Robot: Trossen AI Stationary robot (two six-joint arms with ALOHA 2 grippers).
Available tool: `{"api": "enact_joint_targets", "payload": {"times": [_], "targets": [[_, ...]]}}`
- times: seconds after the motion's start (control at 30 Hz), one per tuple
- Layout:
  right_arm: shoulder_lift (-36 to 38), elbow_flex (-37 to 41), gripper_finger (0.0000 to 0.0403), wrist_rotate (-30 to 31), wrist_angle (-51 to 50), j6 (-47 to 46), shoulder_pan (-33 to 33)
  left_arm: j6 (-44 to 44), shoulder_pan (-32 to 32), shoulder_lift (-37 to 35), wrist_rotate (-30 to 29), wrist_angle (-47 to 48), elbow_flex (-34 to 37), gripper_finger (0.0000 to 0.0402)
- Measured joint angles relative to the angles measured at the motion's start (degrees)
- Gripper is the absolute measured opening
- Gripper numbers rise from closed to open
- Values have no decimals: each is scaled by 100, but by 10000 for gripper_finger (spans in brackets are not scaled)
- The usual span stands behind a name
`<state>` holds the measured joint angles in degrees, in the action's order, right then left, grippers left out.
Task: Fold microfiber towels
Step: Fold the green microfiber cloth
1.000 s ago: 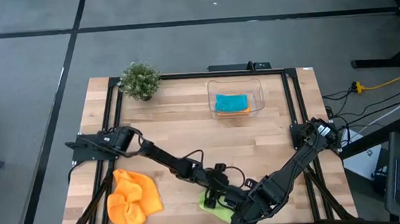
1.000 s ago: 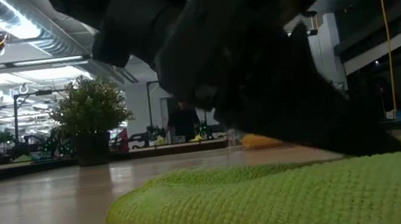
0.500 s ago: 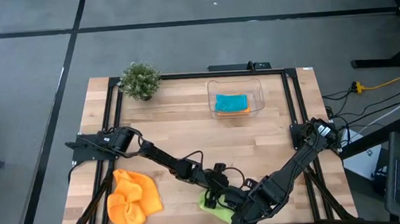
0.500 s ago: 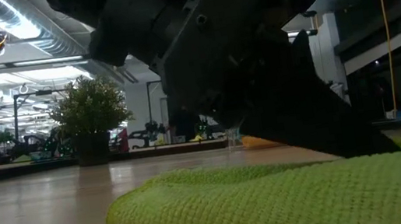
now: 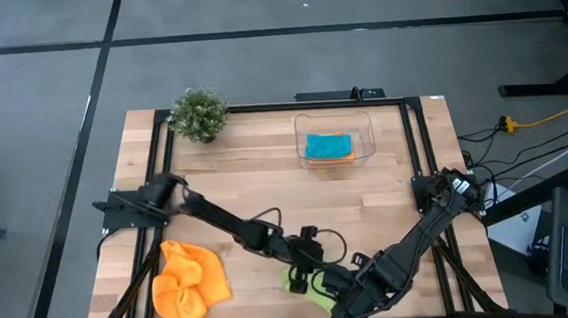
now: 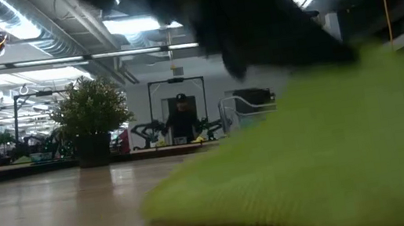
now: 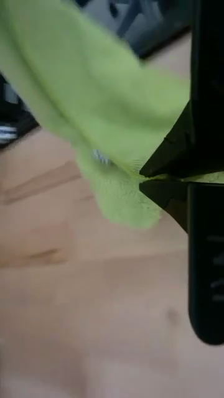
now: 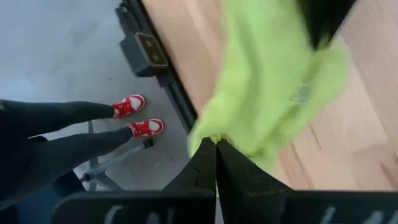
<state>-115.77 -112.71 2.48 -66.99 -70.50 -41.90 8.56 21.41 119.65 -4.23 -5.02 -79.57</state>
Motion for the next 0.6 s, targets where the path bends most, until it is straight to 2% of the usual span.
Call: {"api": "enact_joint_targets", "payload": {"times": [0.17, 0.33, 0.47, 0.6], "targets": [[0, -448, 0, 506, -605, 3, -92, -15, -39, -953, -427, 1131, -9, 0], [2, -795, 0, 1122, -1094, 42, -97, 181, -154, -1665, -556, 2437, -7, 0], [4, -887, 0, 1154, -1245, 46, -97, 393, -201, -2121, -553, 3239, -2, 0], [4, -889, 0, 1154, -1245, 48, -97, 493, -228, -2438, -572, 3524, -4, 4]]}}
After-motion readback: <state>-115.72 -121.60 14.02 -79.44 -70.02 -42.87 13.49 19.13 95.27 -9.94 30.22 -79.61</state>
